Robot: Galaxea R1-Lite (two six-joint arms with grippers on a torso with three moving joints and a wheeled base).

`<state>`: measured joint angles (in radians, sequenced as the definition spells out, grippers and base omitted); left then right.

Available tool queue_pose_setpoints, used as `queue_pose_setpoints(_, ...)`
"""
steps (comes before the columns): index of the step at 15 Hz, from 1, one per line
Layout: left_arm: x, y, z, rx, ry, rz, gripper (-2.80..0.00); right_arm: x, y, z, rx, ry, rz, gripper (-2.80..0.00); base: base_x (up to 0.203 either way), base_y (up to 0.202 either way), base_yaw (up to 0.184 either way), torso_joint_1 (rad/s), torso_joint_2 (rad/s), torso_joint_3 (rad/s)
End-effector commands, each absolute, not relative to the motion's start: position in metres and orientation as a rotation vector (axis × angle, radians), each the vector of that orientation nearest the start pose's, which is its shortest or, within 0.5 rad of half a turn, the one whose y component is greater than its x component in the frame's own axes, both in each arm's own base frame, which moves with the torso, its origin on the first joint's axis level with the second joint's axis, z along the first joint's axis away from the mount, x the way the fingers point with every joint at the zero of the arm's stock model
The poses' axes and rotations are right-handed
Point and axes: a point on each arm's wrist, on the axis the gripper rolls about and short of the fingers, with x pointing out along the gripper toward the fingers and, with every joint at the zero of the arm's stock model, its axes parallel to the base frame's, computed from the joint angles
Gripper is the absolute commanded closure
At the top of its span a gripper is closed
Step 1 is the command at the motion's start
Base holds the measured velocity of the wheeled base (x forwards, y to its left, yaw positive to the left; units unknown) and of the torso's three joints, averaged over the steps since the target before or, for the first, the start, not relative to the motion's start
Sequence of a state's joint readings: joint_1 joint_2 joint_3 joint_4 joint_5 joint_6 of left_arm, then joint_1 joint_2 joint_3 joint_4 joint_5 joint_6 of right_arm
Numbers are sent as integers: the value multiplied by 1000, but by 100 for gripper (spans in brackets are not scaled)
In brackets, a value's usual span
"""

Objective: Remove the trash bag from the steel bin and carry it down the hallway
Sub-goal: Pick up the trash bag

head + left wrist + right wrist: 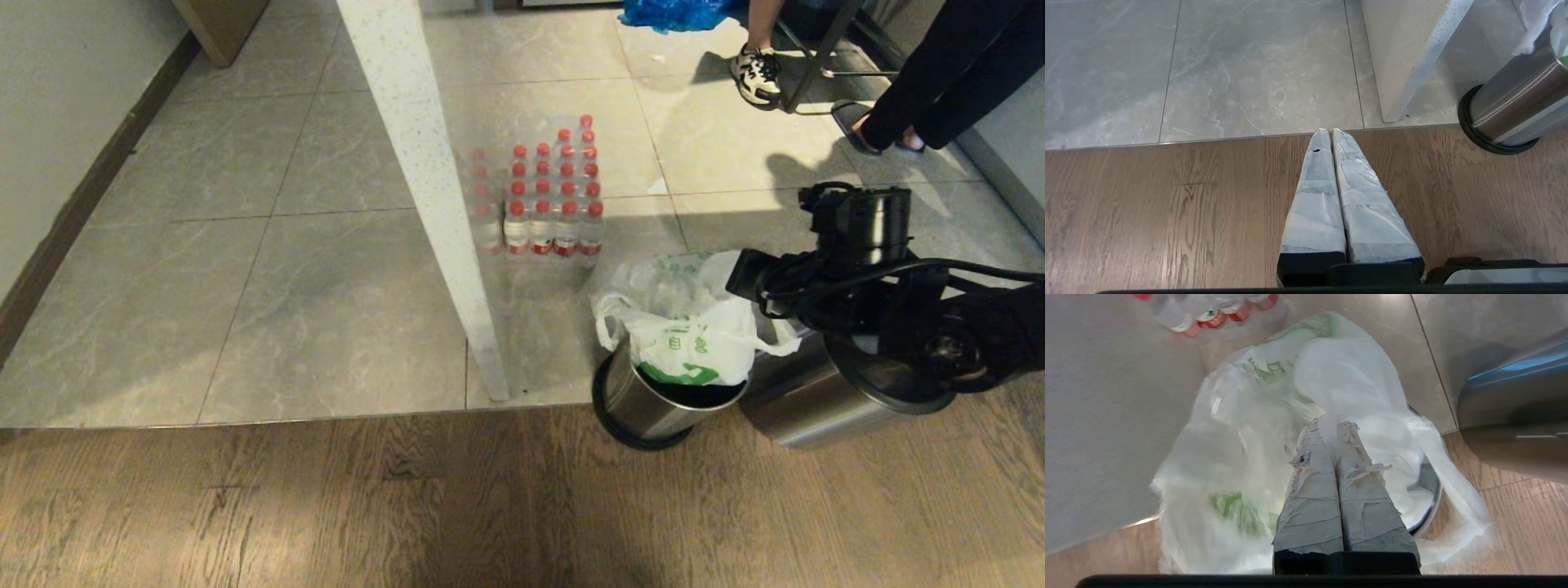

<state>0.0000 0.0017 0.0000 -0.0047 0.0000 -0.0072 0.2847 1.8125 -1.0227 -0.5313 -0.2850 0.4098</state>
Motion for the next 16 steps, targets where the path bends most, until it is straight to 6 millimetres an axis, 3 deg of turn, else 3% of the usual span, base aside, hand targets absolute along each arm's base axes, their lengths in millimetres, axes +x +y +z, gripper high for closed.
queue_pose_setpoints(1,-23,0,76,-9,-5,0,0,314,86,217,347,203,-42,0,0,0,0,0,0,0)
queue_pose_setpoints(6,-23,0,76,-8,-4,0,0,293,80,229,267,210,-25,0,0,0,0,0,0,0)
queue_pose_setpoints(9,-23,0,76,-8,-3,0,0,292,84,190,209,342,31,0,0,0,0,0,0,0)
queue_pose_setpoints(16,-23,0,76,-8,-3,0,0,310,128,144,161,463,127,0,0,0,0,0,0,0)
